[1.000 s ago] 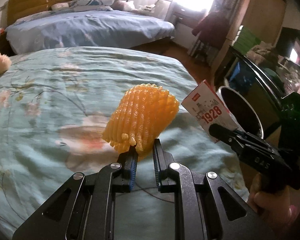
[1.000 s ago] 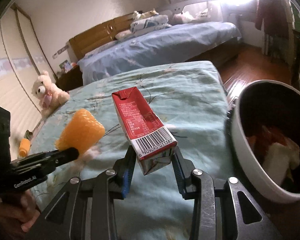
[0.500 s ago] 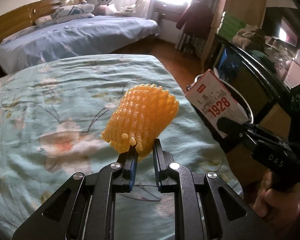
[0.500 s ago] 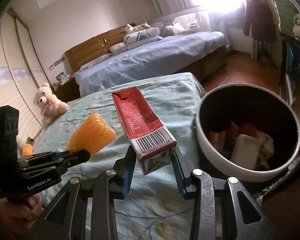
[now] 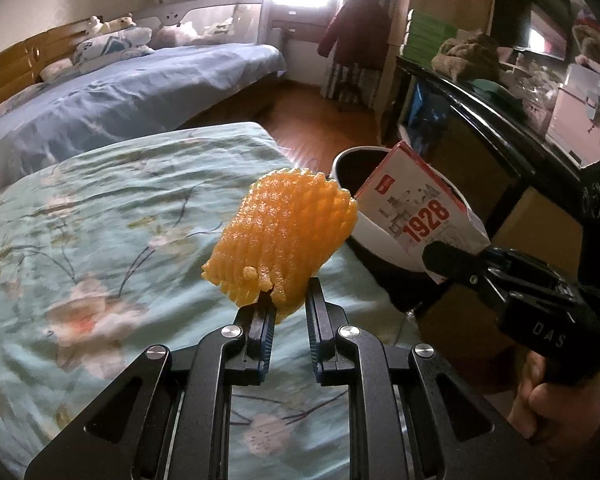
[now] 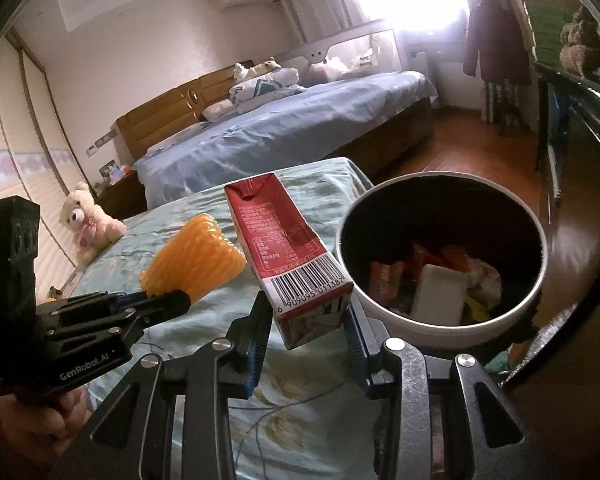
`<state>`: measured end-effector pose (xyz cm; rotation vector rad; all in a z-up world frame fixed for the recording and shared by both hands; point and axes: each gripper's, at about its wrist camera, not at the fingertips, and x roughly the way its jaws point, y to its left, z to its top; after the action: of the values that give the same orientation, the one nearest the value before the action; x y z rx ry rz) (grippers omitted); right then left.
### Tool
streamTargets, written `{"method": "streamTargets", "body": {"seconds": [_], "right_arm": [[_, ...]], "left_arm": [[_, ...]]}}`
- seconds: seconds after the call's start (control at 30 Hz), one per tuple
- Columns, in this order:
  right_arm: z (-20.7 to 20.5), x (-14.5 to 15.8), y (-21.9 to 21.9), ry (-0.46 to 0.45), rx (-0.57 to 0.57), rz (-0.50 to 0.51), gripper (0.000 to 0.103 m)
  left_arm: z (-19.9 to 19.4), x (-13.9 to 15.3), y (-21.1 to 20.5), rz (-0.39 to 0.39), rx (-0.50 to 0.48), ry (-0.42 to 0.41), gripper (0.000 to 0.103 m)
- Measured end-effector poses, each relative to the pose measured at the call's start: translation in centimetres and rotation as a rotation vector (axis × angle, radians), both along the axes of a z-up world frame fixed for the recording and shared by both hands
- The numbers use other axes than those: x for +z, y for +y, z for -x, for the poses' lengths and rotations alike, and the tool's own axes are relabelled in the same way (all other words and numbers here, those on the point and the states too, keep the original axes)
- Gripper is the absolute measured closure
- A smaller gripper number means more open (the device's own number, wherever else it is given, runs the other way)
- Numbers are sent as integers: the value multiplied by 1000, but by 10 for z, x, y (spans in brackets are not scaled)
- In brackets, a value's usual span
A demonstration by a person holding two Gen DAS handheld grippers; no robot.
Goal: Collect trash
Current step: 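Carry the orange net and milk carton in both grippers over the bin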
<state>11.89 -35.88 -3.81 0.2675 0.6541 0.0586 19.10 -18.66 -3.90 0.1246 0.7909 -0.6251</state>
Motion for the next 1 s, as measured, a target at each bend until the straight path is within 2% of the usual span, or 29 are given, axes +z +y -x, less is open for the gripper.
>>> {"method": "streamTargets", "body": {"seconds": [1.0], "right_arm": [[13, 5, -49, -5, -156, 26, 66]], "left_arm": [[-4, 7, -57, -12, -110, -20, 89]]}}
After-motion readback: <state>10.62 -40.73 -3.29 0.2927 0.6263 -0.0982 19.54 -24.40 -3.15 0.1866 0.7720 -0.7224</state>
